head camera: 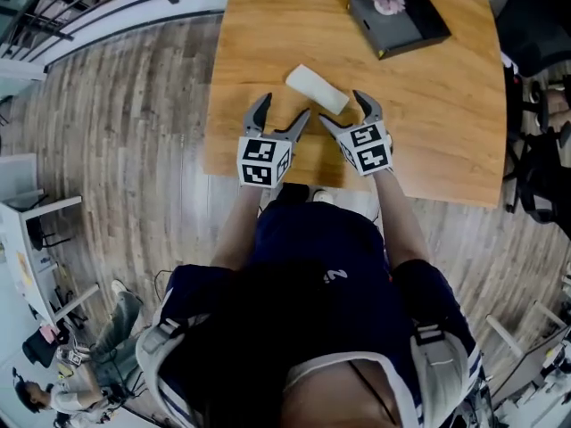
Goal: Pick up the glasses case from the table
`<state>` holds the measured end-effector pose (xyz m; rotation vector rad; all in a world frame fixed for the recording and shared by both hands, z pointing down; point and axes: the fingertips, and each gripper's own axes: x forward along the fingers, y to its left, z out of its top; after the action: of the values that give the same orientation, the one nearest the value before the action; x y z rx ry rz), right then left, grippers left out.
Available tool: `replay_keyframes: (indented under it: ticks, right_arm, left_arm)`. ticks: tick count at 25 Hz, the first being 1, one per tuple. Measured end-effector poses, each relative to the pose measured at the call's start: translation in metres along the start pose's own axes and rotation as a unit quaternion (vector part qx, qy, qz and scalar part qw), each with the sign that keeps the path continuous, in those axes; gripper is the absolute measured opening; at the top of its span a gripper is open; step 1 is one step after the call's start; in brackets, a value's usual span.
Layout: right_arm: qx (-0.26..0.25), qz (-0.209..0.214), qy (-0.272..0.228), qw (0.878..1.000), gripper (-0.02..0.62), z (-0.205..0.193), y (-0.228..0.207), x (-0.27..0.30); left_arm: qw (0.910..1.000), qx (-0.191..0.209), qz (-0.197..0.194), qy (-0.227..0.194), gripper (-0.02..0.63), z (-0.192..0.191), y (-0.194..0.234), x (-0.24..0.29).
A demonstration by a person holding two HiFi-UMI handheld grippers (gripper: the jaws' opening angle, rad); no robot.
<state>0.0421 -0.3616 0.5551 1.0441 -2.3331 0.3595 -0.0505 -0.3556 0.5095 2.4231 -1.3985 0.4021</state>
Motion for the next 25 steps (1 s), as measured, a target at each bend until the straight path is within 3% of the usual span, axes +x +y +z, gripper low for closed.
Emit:
replay_keyframes:
  ticks: [10,18,25]
  right_arm:
    - [-0.003,0.052,0.102,0.993,0.413,-0.019,-0.004,0.079]
    - [-0.017,0.043,0.171,0.984,0.422,-0.038,-0.007,0.105]
    - [-0.017,0.054,0.2,0.978,0.4,-0.036,-0.008,0.108]
  left_arm:
    - [1.0,-0.003,-0.007,0.001,0.356,0.007,0.023,-0.003]
    - [0.9995,-0.009,-0.029,0.008,0.356,0.001,0.031,-0.003]
    - [0.9984,-0.008,-0.053,0.014,0.356,-0.004,0.032,0.002]
